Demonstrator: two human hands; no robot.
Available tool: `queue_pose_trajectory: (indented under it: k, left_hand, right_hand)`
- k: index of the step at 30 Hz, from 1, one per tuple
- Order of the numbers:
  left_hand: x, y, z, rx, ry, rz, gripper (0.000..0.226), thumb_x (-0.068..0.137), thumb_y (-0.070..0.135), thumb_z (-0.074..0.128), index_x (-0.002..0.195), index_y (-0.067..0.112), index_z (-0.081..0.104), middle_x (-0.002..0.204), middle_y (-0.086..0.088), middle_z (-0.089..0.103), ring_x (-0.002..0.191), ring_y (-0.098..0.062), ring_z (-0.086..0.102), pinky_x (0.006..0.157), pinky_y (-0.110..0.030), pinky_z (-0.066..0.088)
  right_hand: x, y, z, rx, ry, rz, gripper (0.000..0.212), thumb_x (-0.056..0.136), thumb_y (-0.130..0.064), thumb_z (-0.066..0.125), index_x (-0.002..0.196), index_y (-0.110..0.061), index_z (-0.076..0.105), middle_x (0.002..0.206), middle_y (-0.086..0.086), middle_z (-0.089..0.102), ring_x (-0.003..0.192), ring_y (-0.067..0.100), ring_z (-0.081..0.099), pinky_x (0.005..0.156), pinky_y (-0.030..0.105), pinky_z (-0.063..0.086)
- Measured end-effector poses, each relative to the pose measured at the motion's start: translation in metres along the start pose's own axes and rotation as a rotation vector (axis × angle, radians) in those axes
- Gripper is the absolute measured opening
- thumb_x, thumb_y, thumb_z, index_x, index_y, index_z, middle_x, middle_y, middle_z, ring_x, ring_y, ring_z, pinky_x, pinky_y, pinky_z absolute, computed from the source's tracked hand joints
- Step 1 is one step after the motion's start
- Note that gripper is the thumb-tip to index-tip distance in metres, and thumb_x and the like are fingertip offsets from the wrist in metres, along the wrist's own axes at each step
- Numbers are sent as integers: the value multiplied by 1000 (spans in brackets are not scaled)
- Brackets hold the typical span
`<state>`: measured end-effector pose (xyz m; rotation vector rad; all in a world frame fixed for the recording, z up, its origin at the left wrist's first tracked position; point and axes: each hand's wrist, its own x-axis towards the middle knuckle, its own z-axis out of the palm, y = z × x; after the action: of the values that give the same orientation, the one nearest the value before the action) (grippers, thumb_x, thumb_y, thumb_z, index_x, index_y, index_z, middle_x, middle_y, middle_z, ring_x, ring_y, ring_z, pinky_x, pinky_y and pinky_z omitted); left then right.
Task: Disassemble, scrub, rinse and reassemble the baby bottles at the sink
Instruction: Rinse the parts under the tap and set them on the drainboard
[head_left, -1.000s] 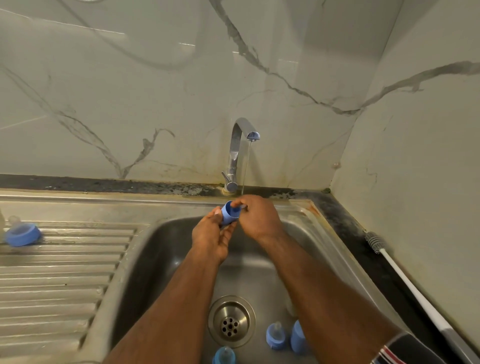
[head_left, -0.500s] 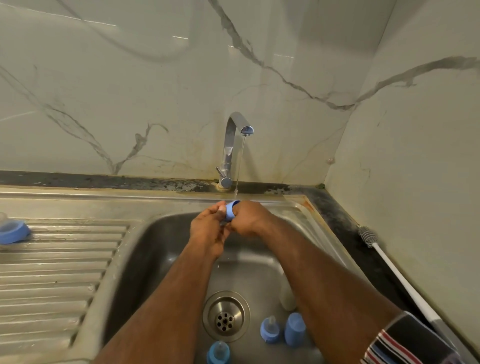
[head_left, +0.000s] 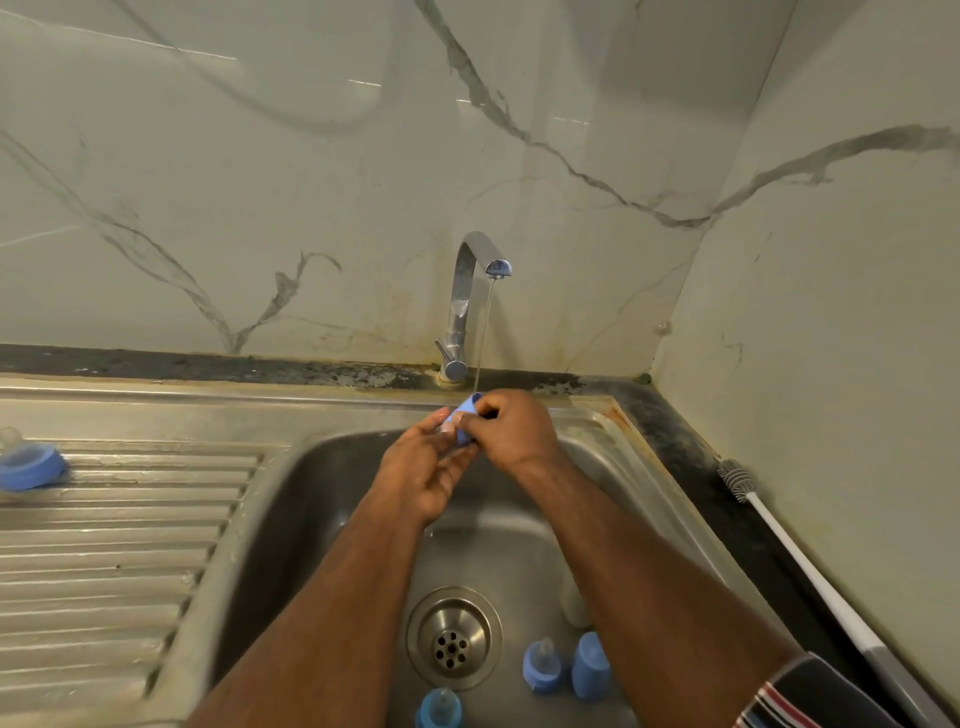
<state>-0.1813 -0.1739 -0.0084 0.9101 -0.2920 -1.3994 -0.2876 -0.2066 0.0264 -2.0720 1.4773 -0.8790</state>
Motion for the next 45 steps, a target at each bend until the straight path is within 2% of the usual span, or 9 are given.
queue_pose_trajectory:
  k: [2, 6, 15, 20, 28, 33, 37, 41, 45]
  left_hand:
    - [0, -1, -1, 81, 40, -24, 28, 103, 5, 52, 126, 11, 66, 118, -16, 69, 102, -32, 68, 91, -43, 58]
    - [7, -1, -9, 135, 229, 1, 26, 101, 14, 55, 121, 17, 71, 120, -11, 70, 96, -26, 62, 86, -44, 55]
    - [2, -1, -6, 95, 119, -98, 27, 104, 24, 56, 117, 1, 66, 111, -21, 69, 94, -33, 69, 85, -44, 61]
    - [2, -3, -2, 151, 79, 55, 20, 101, 5, 59, 119, 1, 68, 110, -21, 72, 94, -29, 70, 82, -38, 61]
    - [7, -9, 7, 336, 43, 209, 32, 103, 1, 50, 119, 17, 73, 112, -7, 74, 103, -20, 71, 96, -37, 58]
    - [9, -10, 3, 538, -34, 347, 45, 97, -2, 61, 134, 24, 64, 134, -3, 66, 111, -13, 66, 91, -21, 57]
    - [12, -12, -3, 611, -62, 312, 61, 93, -2, 68, 148, 13, 49, 139, -9, 62, 121, -22, 64, 104, -41, 53]
    - [6, -8, -5, 752, 41, 397, 53, 88, 2, 75, 136, 15, 58, 118, 3, 67, 110, -18, 66, 100, -39, 55]
    - [-2, -6, -8, 830, 69, 526, 46, 83, -3, 76, 96, 38, 58, 95, 15, 65, 94, -14, 66, 87, -35, 57]
  right_hand:
    - [-4, 5, 1, -20, 145, -26, 11, 82, -21, 75, 78, -17, 66, 90, 2, 60, 76, 15, 53, 63, 19, 36]
    - [-13, 3, 6, -30, 55, -33, 36, 76, -19, 81, 105, -19, 59, 110, -3, 48, 96, 14, 52, 69, 10, 34]
    - [-8, 5, 7, 165, 73, 58, 56, 80, -25, 82, 132, -19, 61, 123, -4, 66, 111, 14, 61, 87, 17, 42]
    - [-10, 17, 5, 58, -20, 122, 39, 81, -33, 80, 116, -22, 66, 108, -2, 68, 94, 14, 62, 67, 15, 42]
    - [0, 18, 21, 57, -127, 165, 48, 106, -35, 43, 152, -22, 40, 151, 3, 48, 134, 22, 48, 111, 34, 34]
    - [5, 18, 28, 462, -68, 341, 31, 107, -25, 40, 132, -19, 58, 119, 4, 67, 101, 19, 63, 93, 38, 52]
    - [4, 24, 29, 482, -90, 351, 32, 107, -23, 41, 135, -17, 57, 119, 7, 66, 97, 20, 63, 86, 37, 55]
    - [1, 23, 23, 429, -138, 327, 40, 106, -22, 44, 145, -23, 50, 133, 5, 60, 112, 21, 60, 92, 37, 54]
    - [-4, 11, 14, 470, -187, 308, 41, 99, -4, 49, 133, -21, 62, 118, 6, 67, 83, 10, 57, 66, 20, 45]
